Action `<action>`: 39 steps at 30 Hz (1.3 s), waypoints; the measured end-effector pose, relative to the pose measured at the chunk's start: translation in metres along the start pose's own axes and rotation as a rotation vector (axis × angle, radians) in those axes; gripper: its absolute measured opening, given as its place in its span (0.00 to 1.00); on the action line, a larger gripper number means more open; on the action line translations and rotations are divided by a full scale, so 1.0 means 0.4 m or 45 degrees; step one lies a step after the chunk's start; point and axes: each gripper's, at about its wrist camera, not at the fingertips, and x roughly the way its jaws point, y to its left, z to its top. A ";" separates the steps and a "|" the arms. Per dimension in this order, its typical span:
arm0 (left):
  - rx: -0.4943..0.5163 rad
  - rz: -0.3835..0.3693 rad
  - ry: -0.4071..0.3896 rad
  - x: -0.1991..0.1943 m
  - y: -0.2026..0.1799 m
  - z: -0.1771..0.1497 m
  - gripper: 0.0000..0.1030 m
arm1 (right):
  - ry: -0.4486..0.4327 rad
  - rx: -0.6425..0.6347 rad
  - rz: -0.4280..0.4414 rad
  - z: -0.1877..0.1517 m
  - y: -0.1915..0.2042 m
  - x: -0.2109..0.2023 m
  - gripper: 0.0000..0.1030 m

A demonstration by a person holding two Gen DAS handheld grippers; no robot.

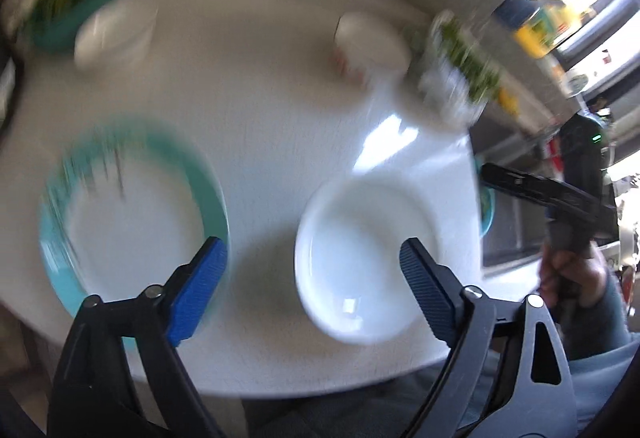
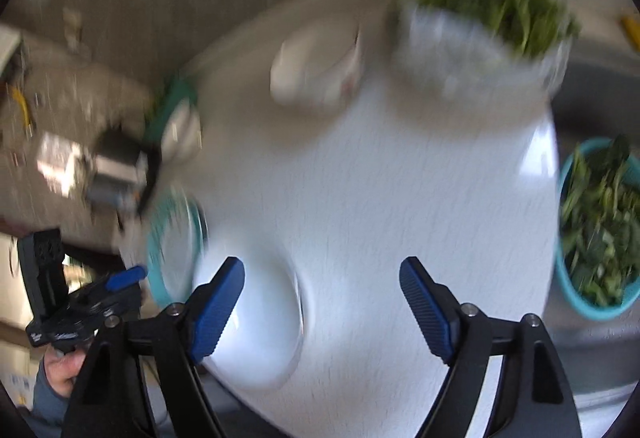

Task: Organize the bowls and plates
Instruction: 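Move both tools to the white bowl beside the green colander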

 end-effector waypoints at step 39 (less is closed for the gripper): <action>-0.030 0.025 0.044 0.204 0.815 0.454 0.61 | 0.276 -0.245 -0.045 0.388 0.620 0.730 0.74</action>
